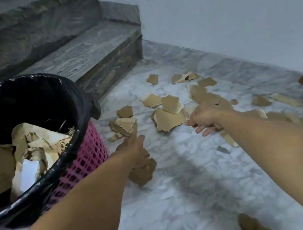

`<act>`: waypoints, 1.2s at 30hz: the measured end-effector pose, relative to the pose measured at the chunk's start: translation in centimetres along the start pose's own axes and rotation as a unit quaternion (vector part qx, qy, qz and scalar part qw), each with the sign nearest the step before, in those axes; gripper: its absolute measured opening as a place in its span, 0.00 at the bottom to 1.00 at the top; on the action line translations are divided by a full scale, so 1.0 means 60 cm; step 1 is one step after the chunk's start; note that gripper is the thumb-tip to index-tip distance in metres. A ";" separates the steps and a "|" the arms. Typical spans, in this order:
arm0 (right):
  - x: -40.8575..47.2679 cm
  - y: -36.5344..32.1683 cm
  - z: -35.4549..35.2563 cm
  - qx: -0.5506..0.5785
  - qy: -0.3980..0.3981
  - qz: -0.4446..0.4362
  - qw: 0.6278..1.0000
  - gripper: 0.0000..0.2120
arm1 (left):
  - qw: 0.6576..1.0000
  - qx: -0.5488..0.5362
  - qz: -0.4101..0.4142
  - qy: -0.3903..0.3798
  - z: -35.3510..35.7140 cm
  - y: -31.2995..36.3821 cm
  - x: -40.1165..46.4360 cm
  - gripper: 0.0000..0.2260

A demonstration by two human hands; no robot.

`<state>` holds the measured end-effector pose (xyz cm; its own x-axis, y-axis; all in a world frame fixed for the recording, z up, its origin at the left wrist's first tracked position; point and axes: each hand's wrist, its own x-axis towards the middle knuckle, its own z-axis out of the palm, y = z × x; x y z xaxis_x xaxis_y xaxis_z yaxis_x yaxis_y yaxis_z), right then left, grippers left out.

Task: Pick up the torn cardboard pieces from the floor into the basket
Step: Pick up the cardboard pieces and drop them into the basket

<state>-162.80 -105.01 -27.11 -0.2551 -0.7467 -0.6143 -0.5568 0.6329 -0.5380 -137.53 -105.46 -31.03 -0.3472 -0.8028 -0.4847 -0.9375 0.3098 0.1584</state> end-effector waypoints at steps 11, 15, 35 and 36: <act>0.204 -0.002 0.034 -0.304 0.049 -0.142 0.941 0.53 | 1.000 0.008 -0.011 -0.023 0.086 -0.007 0.119 0.43; 0.248 -0.005 0.045 -0.319 0.045 -0.161 0.933 0.58 | 0.999 -0.028 -0.028 -0.031 0.082 -0.012 0.144 0.33; 0.317 -0.050 0.059 -0.150 0.030 -0.110 0.982 0.56 | 0.894 -0.288 -0.306 0.158 0.003 -0.061 0.290 0.45; 0.313 -0.055 0.061 -0.168 0.012 -0.115 0.979 0.59 | 0.896 -0.293 -0.306 0.134 0.005 -0.060 0.288 0.49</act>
<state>-162.90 -120.36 -38.98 -0.1086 -0.8685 -0.4836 -0.8290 0.3475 -0.4381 -140.16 -120.28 -40.25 0.3171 -0.8489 -0.4229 -0.7781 -0.4878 0.3957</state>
